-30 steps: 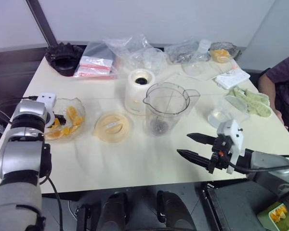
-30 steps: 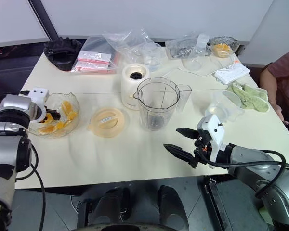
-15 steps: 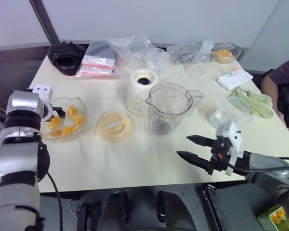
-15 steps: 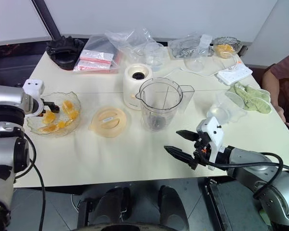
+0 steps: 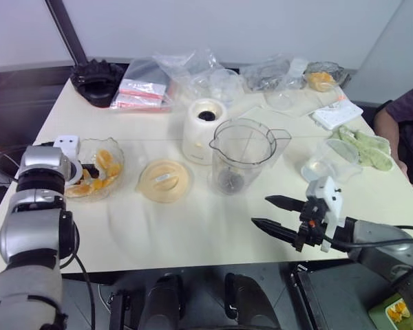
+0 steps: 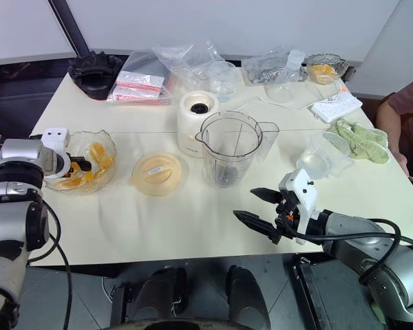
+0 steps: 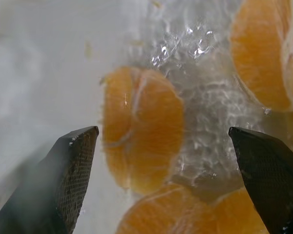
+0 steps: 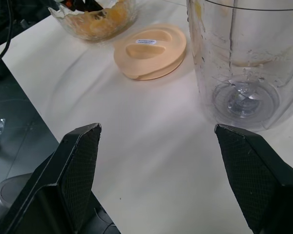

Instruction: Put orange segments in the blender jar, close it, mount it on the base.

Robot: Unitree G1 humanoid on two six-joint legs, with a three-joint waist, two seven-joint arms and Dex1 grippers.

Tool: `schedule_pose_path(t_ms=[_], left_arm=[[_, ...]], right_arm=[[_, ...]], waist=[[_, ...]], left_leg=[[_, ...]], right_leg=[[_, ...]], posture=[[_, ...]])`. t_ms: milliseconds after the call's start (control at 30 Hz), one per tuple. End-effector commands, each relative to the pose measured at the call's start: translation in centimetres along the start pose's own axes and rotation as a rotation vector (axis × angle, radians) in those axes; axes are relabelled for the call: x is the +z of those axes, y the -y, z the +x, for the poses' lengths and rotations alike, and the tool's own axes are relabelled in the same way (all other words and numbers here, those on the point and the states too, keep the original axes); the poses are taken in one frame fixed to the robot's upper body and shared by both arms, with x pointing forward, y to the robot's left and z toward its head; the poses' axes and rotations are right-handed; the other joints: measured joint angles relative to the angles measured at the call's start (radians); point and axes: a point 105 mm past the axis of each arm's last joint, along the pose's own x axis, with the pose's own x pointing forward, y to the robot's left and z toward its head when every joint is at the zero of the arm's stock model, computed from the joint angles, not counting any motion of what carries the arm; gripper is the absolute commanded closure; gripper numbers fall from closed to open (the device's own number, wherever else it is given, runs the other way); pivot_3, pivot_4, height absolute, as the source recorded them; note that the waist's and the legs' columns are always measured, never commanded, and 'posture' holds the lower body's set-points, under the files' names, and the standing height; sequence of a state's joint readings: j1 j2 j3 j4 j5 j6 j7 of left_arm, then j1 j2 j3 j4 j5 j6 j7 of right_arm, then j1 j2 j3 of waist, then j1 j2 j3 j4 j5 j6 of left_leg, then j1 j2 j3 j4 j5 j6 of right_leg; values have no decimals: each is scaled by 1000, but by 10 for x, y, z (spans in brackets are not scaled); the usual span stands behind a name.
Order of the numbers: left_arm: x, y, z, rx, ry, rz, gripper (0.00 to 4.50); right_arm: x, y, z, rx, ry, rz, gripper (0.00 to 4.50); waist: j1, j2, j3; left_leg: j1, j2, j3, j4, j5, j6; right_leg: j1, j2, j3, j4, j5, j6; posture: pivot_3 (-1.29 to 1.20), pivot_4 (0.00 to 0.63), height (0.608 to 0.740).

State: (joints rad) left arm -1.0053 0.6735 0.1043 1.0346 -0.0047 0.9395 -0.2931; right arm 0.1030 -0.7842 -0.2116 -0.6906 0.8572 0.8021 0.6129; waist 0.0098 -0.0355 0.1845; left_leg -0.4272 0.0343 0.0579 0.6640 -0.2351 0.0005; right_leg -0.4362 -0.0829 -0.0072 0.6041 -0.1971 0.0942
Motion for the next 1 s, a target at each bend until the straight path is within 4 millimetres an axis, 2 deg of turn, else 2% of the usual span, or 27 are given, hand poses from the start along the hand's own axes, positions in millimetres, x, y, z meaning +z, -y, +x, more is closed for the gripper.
schedule_pose_path(t_ms=[33, 67, 167, 333, 467, 633, 900, 1000], left_arm=[[0, -7, 0, 29, 2, -15, 827], [0, -7, 1, 31, 4, -15, 1208], [0, -9, 1, 42, 5, -17, 2738], [3, -12, 0, 56, 13, -13, 2738], [14, -15, -7, 78, 44, 23, 2738], [25, -10, -13, 67, 68, 36, 2738], [13, -7, -2, 61, 55, 13, 2738], [12, -6, 0, 66, 56, 25, 3598]], right_arm=[[8, 0, -2, -12, 32, -32, 580], [8, 0, -2, -14, 32, -31, 580], [6, -1, -2, -16, 31, -28, 580], [6, 0, -1, -18, 32, -27, 580], [6, 1, -1, -17, 30, -28, 580], [4, 2, 2, -10, 19, -35, 580], [5, 4, 3, -11, 18, -44, 580], [5, 5, 2, -18, 19, -44, 580]], waist=[[1, 0, 0], [1, 0, 0], [2, 0, 0], [2, 0, 0], [2, 0, 0], [2, 0, 0], [3, 0, 0], [3, 0, 0]], left_leg=[[0, 0, 0, 0, 0, 0], [0, 0, 0, 0, 0, 0], [0, 0, 0, 0, 0, 0], [0, 0, 0, 0, 0, 0], [0, 0, 0, 0, 0, 0], [0, 0, 0, 0, 0, 0], [0, 0, 0, 0, 0, 0], [0, 0, 0, 0, 0, 0]], right_leg=[[0, 0, 0, 0, 0, 0], [0, 0, 0, 0, 0, 0], [0, 0, 0, 0, 0, 0], [1, 0, 0, 0, 0, 0], [1, 0, 0, 0, 0, 0], [1, 0, 0, 0, 0, 0], [1, 0, 0, -1, 0, 0], [1, 0, 0, -1, 0, 0]], posture=[[0, 150, 740], [0, 150, 740], [0, 150, 740], [0, 150, 740], [0, 150, 740], [0, 150, 740], [0, 150, 740], [0, 150, 740]])
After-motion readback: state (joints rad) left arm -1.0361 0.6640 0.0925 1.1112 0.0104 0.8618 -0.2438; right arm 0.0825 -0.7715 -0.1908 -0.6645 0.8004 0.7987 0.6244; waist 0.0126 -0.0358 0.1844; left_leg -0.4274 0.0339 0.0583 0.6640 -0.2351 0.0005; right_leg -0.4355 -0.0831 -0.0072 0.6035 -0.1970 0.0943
